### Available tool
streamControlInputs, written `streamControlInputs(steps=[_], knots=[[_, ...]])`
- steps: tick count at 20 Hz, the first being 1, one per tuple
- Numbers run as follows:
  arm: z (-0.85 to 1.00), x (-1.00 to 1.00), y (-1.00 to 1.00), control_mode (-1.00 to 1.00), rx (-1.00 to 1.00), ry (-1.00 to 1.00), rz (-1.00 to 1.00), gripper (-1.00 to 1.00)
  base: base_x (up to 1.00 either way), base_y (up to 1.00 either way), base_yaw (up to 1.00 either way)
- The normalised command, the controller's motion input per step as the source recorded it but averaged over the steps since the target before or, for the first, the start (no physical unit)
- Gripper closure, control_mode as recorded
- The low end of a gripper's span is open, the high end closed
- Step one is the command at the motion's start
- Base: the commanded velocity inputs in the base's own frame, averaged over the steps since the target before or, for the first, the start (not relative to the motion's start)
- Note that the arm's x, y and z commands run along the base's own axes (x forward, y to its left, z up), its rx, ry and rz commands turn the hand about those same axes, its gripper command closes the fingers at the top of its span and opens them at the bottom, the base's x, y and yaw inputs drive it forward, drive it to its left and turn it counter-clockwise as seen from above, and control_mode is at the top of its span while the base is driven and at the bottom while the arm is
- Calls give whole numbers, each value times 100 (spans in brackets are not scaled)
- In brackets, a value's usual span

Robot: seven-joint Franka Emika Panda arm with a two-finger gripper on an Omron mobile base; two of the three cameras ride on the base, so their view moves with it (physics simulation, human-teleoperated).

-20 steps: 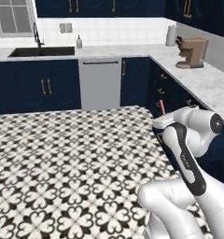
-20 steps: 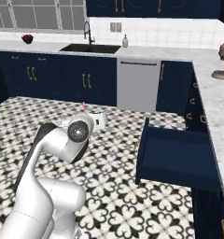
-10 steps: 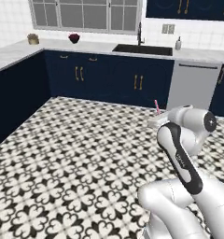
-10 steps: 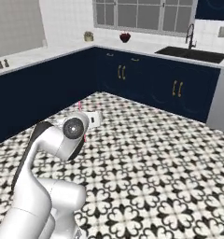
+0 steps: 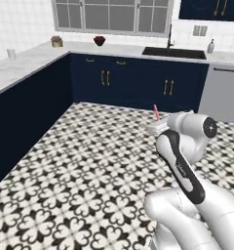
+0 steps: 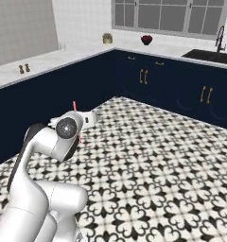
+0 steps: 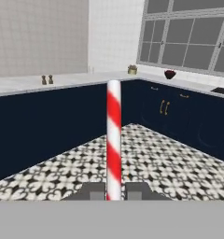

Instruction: Take a straw from the drawer in front and place it inside the glass cup on the dining counter.

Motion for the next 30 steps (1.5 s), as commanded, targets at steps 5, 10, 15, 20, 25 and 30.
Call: streamControlInputs(steps=[5, 10, 15, 20, 25, 30], knots=[[0, 0, 0, 100, 0, 0, 0, 100, 0, 100, -29], [0, 0, 0, 100, 0, 0, 0, 100, -12, 100, -35], [0, 0, 0, 100, 0, 0, 0, 100, -70, 100, -37], [0, 0, 0, 100, 0, 0, 0, 100, -87, 100, -37], [0, 0, 0, 100, 0, 0, 0, 100, -60, 100, -32], [0, 0, 0, 100, 0, 0, 0, 100, -45, 100, -29]])
